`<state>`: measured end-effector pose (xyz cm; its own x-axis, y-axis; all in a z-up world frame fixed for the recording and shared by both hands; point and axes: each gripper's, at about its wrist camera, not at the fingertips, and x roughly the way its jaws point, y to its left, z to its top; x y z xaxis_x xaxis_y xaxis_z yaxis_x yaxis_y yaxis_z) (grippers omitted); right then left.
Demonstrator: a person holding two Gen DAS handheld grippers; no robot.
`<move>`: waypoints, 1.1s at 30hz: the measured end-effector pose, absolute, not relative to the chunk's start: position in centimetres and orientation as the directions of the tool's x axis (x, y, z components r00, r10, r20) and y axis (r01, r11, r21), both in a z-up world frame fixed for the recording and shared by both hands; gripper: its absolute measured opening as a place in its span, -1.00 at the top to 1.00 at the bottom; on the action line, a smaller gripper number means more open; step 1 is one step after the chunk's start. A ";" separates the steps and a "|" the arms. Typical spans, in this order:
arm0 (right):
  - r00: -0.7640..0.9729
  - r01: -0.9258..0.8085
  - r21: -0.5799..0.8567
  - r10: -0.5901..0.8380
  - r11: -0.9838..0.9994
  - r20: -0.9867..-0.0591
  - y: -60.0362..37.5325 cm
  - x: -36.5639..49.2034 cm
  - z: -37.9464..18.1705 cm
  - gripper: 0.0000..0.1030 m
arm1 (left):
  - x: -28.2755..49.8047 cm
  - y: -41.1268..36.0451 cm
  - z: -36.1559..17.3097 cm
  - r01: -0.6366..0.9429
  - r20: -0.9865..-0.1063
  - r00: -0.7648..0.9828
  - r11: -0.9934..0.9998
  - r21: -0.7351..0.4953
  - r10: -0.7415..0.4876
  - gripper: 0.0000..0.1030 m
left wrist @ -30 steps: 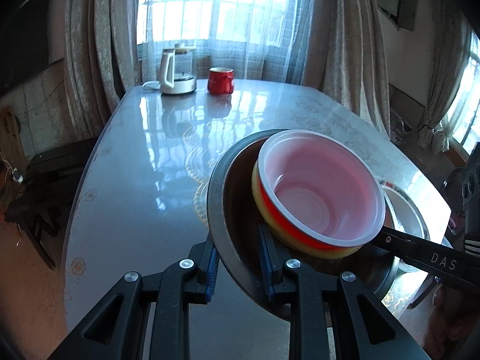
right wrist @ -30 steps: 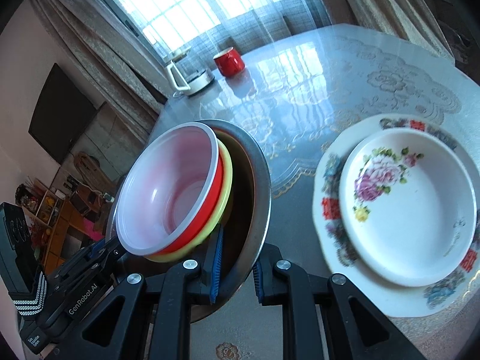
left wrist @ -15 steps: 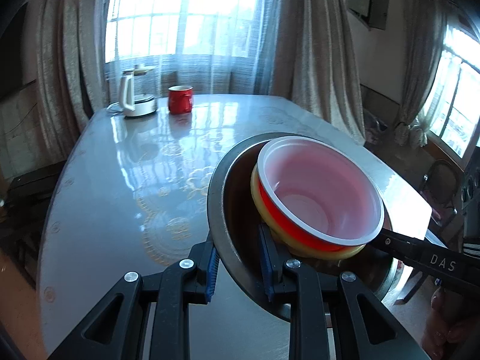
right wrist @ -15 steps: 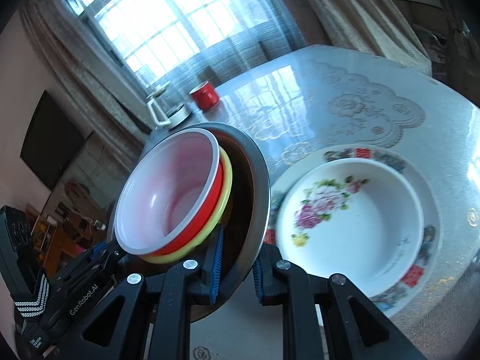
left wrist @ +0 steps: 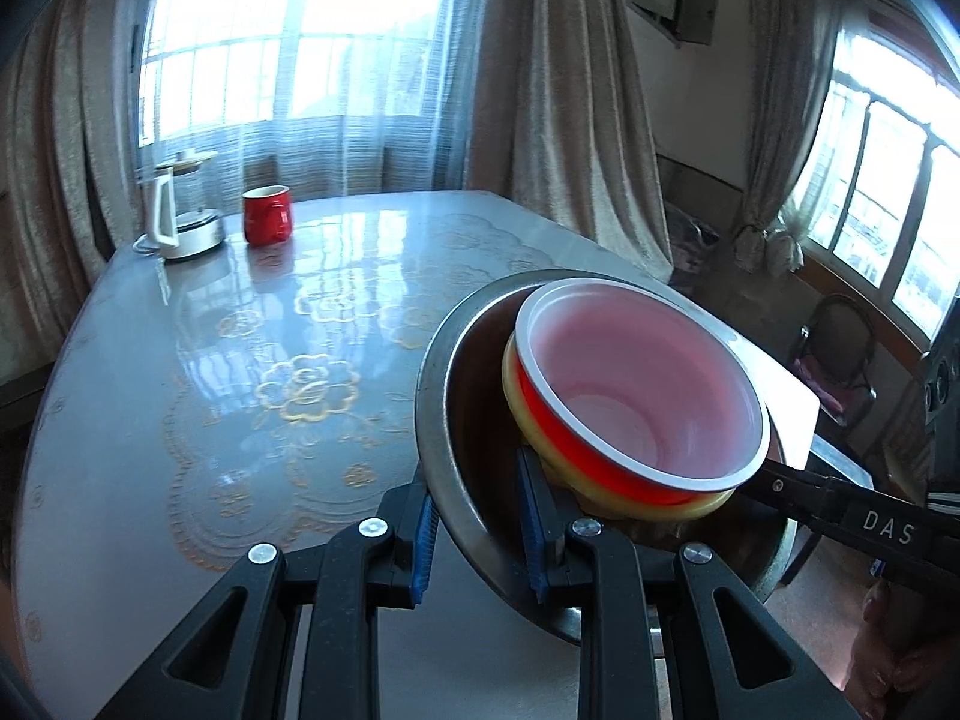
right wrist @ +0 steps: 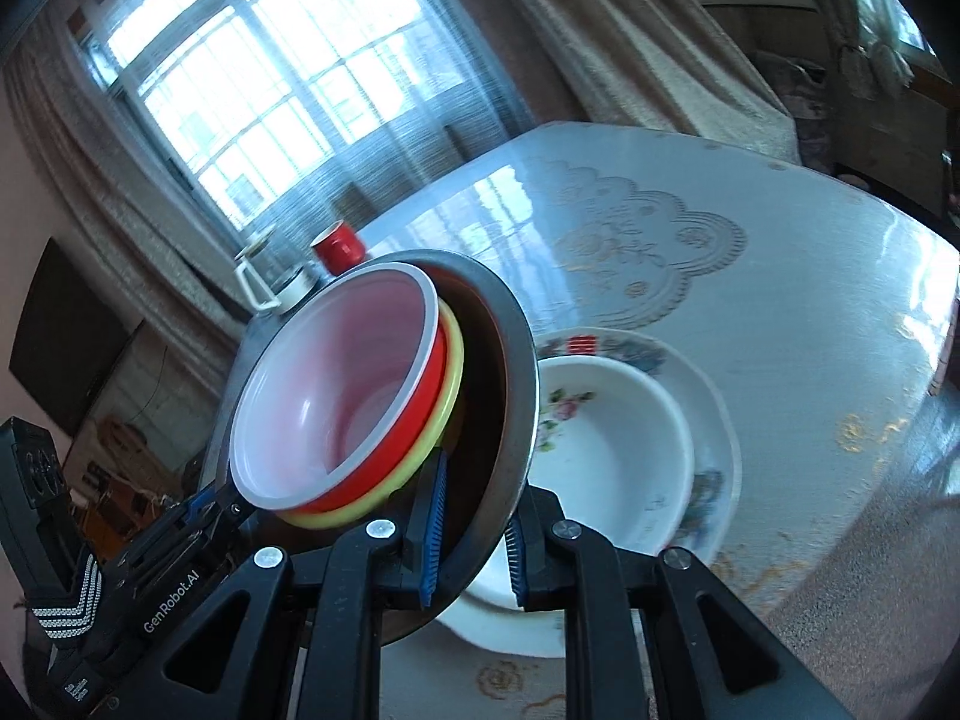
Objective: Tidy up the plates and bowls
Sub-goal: 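Lift the nested steel bowl with both grippers and lower it onto the plate stack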
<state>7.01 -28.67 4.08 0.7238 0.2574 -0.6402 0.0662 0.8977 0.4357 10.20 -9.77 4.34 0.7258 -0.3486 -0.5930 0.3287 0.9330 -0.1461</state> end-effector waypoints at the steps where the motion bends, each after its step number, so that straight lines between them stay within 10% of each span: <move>1: 0.725 0.073 0.436 0.253 0.897 -0.640 -28.9 7.0 4.0 0.66 | 10.3 -10.1 4.3 0.335 -0.593 0.723 0.931 -0.147 -0.354 0.52; 33: 0.703 0.197 0.458 0.200 0.867 -0.682 -33.2 6.5 1.4 0.66 | 12.0 -14.4 1.7 0.398 -0.628 0.666 0.903 -0.158 -0.403 0.52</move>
<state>6.52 -33.21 1.36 0.7035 0.2000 -0.6820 0.1973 0.8669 0.4577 11.98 -14.43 1.68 0.6658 -0.4035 -0.6277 0.3983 0.9035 -0.1582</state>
